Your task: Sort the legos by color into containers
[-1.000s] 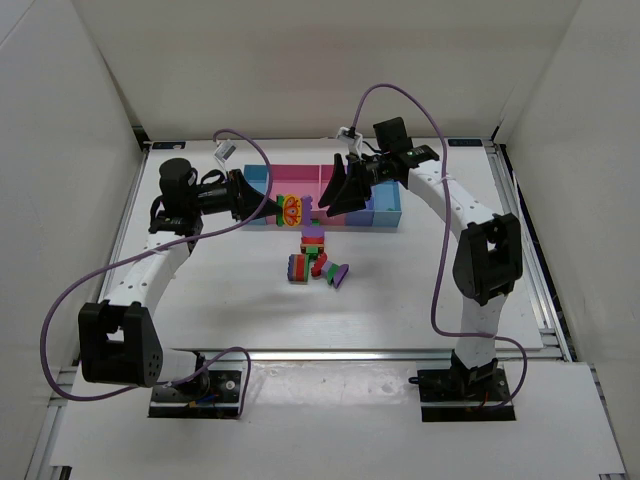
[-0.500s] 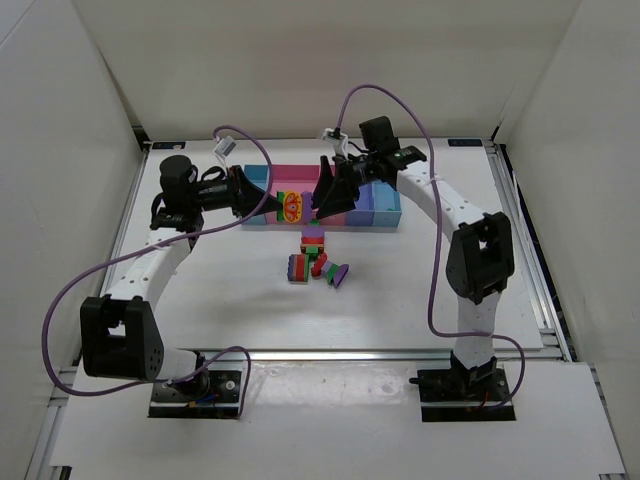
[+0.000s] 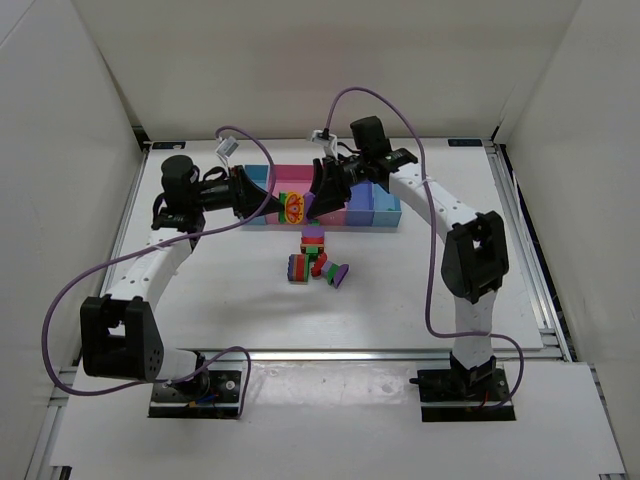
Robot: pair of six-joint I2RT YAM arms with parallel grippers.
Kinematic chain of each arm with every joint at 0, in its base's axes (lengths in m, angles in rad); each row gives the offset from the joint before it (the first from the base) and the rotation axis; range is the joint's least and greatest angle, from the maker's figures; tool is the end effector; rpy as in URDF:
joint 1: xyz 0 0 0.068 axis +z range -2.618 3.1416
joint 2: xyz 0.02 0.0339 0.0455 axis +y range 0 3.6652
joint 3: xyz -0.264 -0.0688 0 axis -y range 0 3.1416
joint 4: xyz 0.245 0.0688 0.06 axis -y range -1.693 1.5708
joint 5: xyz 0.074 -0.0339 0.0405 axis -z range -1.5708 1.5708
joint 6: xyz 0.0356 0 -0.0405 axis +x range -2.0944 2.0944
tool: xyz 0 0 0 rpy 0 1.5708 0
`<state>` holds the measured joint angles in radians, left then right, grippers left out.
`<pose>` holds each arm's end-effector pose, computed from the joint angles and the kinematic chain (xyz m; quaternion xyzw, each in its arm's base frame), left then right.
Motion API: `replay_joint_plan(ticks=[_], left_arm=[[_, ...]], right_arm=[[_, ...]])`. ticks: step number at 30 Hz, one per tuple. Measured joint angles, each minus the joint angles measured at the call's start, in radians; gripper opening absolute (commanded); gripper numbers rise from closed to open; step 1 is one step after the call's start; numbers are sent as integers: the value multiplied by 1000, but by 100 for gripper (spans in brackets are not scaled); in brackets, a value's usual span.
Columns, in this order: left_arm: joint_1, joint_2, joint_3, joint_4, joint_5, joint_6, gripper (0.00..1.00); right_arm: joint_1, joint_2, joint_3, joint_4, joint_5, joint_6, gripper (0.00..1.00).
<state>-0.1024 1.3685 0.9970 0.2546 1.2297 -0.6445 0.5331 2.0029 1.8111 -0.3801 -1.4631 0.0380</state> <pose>0.2973 -0.0643 0.3291 0.2059 0.6907 -0.5994 0.3482 0.3678 0.2581 0.3233 -0.4703 0.5549 0.6631 0.1768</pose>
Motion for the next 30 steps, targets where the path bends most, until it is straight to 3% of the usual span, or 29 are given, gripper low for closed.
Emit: replay_joint_plan(ticks=[2, 3, 7, 15, 21, 30], left_arm=[[-4, -1, 0, 2, 4, 1, 10], [-5, -1, 0, 1, 1, 1, 10], [-4, -2, 0, 4, -5, 4, 10], [16, -11, -10, -27, -13, 21, 10], [126, -57, -17, -27, -38, 34, 10], [132, -78, -43, -68, -79, 54, 10]], right_arm=[[0, 6, 0, 17, 7, 24, 25], [-1, 8, 0, 26, 10, 39, 11], [-2, 8, -1, 50, 14, 66, 0], [-16, 2, -45, 60, 17, 44, 0], [-130, -28, -117, -32, 13, -21, 0], [-185, -41, -126, -80, 25, -77, 0]])
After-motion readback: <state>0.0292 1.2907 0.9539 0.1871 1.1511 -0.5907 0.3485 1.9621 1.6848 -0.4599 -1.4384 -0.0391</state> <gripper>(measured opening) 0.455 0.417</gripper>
